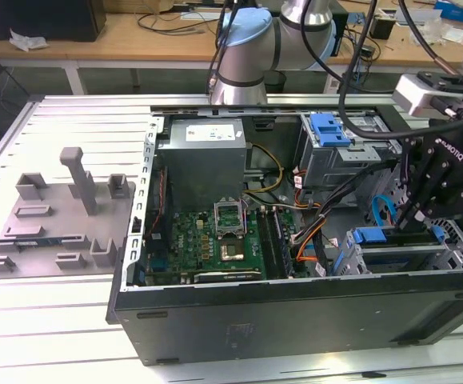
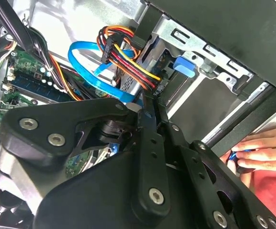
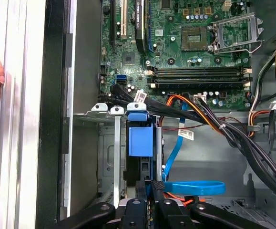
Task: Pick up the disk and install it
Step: 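Insert the second disk wire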
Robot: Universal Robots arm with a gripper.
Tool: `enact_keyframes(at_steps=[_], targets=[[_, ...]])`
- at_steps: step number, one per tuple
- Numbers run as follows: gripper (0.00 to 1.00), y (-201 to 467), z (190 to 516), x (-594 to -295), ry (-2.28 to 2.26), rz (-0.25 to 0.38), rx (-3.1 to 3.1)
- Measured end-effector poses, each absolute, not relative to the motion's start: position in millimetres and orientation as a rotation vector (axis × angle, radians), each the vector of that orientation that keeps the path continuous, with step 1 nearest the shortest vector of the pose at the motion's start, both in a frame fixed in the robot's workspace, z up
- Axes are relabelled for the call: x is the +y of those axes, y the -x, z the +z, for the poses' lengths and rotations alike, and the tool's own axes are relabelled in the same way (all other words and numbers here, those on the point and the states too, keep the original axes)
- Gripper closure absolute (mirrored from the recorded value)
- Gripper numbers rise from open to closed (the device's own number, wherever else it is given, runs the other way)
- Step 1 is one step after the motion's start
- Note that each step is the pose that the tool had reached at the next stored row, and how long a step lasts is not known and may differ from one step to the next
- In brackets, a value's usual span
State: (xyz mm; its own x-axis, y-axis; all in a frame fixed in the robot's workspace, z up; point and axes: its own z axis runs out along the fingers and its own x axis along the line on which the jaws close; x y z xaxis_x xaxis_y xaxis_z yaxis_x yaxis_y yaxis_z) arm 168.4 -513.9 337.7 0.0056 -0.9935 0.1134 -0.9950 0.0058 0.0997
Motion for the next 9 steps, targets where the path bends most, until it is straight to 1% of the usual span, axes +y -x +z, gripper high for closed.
enact_keyframes(at_steps=[2,3,9], targets=[[0.83,-168,338,-514,-2.114,0.015,-2.115],[0.71,-168,340,-514,-2.114,0.015,-2.115],[0.71,-168,355,-514,-2.114,0.018,-2.114]])
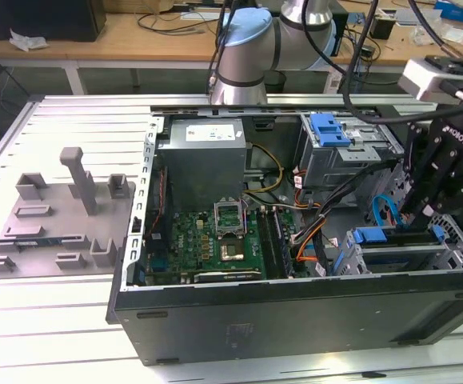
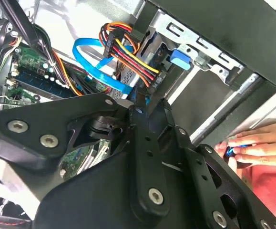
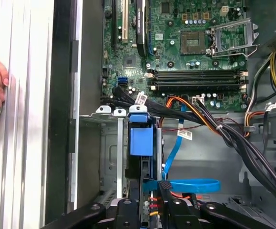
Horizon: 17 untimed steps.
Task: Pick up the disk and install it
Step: 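Insert the second disk wire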
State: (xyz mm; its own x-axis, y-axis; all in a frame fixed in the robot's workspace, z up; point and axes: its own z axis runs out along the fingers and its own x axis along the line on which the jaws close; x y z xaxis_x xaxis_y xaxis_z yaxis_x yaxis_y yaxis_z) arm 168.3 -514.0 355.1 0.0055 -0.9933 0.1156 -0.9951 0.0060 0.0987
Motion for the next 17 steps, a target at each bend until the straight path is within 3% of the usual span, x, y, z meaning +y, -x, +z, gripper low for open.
enact_keyframes(at_steps=[7,11,14,16,17], targets=[[0.71,-167,386,-514,-2.104,0.038,-2.107],[0.71,-160,388,-513,-2.1,0.048,-2.103],[0.78,-159,388,-513,-2.098,0.05,-2.102],[0.89,-159,388,-513,-2.098,0.051,-2.102],[0.89,-159,388,-513,-2.098,0.051,-2.102]])
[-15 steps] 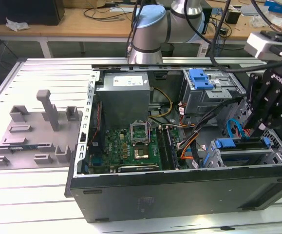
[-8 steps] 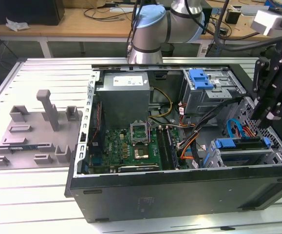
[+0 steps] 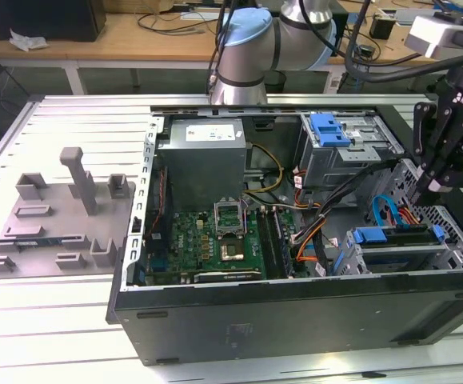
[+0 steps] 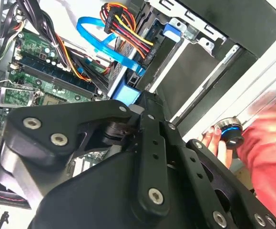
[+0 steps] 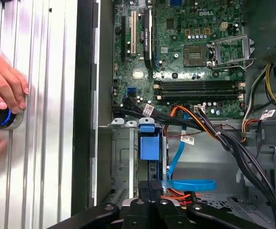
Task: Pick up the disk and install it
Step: 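Insert the second disk wire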
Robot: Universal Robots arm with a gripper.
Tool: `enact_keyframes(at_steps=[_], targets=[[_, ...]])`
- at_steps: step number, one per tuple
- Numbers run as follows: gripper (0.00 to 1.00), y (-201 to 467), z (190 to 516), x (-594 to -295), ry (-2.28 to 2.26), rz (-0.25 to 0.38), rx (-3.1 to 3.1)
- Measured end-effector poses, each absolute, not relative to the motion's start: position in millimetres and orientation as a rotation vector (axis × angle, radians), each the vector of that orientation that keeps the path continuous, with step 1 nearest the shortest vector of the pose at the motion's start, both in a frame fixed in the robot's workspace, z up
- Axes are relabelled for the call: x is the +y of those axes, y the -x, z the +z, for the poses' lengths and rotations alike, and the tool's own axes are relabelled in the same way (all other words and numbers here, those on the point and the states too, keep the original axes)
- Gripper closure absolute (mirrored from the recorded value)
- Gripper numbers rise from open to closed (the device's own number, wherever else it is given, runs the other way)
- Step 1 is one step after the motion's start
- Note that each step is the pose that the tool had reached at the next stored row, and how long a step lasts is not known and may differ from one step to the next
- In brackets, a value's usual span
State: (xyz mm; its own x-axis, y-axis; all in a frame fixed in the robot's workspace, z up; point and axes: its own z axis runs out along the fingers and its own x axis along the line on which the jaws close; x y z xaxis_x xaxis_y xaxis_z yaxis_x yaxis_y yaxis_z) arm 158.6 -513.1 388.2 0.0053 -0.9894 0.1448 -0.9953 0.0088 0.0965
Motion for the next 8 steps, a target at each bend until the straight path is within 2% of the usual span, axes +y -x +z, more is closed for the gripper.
enact_keyframes(at_steps=[8], targets=[[0.89,-157.7,388.2,-513.1,-2.097,0.053,-2.101]])
